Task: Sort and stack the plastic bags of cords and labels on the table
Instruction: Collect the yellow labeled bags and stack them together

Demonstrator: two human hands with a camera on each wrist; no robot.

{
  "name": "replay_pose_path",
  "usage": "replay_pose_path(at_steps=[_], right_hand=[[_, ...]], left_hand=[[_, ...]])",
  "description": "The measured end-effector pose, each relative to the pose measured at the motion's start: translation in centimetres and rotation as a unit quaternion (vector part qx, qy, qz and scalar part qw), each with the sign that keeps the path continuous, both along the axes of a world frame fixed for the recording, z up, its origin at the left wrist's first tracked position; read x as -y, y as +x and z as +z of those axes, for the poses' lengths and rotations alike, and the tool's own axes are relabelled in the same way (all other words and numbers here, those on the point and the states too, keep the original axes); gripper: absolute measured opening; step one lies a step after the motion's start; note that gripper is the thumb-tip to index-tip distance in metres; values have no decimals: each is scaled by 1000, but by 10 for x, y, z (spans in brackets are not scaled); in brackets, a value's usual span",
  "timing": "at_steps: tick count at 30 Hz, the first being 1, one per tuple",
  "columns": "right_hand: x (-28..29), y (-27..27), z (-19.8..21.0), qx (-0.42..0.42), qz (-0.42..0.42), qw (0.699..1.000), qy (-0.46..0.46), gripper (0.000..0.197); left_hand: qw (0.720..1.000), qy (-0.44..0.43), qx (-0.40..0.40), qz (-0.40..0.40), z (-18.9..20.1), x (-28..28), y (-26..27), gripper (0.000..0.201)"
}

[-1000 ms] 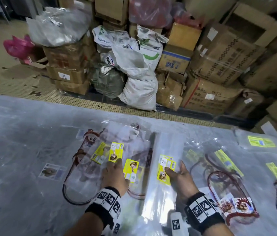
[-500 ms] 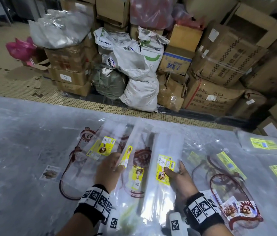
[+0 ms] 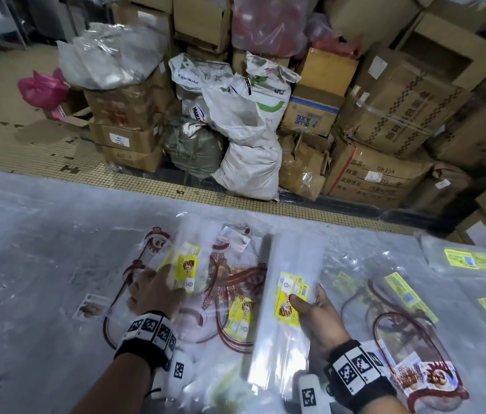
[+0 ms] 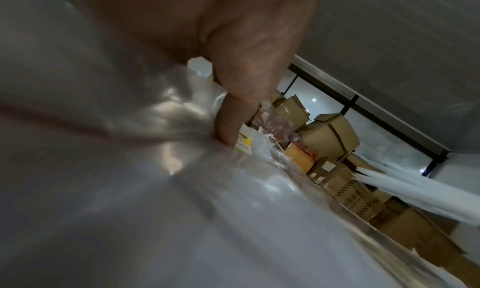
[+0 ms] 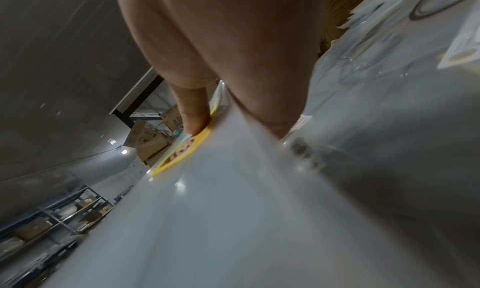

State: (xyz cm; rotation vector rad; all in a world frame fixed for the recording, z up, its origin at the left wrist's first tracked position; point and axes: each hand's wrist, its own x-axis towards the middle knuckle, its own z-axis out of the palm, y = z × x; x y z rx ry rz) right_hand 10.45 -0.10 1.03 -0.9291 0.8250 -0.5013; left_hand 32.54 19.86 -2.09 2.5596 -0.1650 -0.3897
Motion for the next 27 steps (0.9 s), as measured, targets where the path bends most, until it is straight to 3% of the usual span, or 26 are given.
replay_pose_path(at_steps=[6,9,13,17,22,27], right_hand=[[-6,5,-6,-12,15,1000,-10,41],[-8,8,-8,-16,25,999,-14,42],[-12,13,-8,-34,24,999,-24,45],[-16,20,2,-31,30,999,-20,36],[-24,35,19,-8,51,999,-12,40],[-35,50,22,-8,58,998,39,28]], left_hand=[[999,18,-23,-22,-2,-2,9,83],[999,3,-21,-40,4,-3,14,67],[988,-105,-29,-109,10,-1,7,28],[949,-256,-69,-170,27,3,-10,34],[897,-369,-104,-220,45,17,-41,43],[889,-394,-123,-198,39,34,-72,55]])
